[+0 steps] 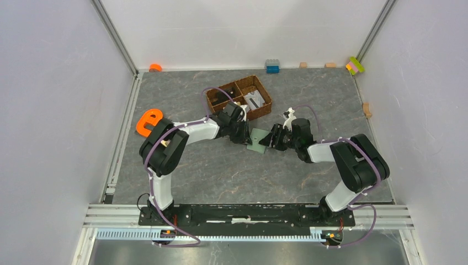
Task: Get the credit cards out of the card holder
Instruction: Open the card holder at the center of the board.
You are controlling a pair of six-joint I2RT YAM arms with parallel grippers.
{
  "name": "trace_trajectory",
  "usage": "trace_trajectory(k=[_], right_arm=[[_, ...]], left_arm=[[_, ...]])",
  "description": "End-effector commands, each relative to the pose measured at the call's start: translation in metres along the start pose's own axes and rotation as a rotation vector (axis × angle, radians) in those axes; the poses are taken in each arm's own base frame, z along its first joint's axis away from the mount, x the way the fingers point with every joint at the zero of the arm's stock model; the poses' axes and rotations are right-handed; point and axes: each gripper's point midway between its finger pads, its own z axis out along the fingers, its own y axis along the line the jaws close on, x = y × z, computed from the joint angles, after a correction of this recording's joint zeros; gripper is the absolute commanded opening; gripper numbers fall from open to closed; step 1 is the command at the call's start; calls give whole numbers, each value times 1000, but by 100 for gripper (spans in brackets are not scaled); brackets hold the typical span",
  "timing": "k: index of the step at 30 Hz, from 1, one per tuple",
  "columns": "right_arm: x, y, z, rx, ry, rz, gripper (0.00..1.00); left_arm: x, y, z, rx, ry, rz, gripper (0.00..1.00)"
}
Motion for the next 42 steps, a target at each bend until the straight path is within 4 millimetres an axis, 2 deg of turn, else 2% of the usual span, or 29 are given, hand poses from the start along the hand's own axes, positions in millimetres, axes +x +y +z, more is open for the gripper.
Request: trace_trajectory(k=[1,3,8,11,14,17,19,22,24,27,29,37,39,42], right_arm=[[-11,24,4,-86,-13,-35,56],[-12,26,3,-93,-14,-40,55],[-15,28,0,-96,-19,-61,56],[-17,28,-2,-85,-24,-85,61],[-18,28,-4,-76,-25,-90,68],[-18,29,-3,-80,-27,-90,67],[-18,25,-3,-64,-28,-87,64],[-20,18,-2,-16,-38,-95,59],[-21,12,-2,20,-47,-104,58],[-22,8,-1,52,-39,-116,58],[-22,7,0,58,-38,-119,58],[-22,7,1,74,-40,-134,57],[-20,7,3,73,-32,-135,56],[-16,7,7,74,-16,-135,55]], left_arm=[[7,-24,0,84,18,38,15],[4,-29,-5,104,-2,44,3],[-5,-40,-24,140,-72,57,2],[-7,-44,-31,164,-97,56,2],[-6,-47,-34,195,-99,37,2],[-9,-49,-32,226,-100,19,2],[-7,-38,-29,165,-88,12,2],[-10,-11,-27,-5,-102,19,2],[-10,-4,-26,-43,-99,19,3],[-6,2,-23,-96,-71,25,9],[-4,6,-20,-143,-57,43,16],[-1,7,-19,-182,-48,65,59],[2,7,-14,-174,-30,65,62],[8,7,-2,-152,11,58,62]])
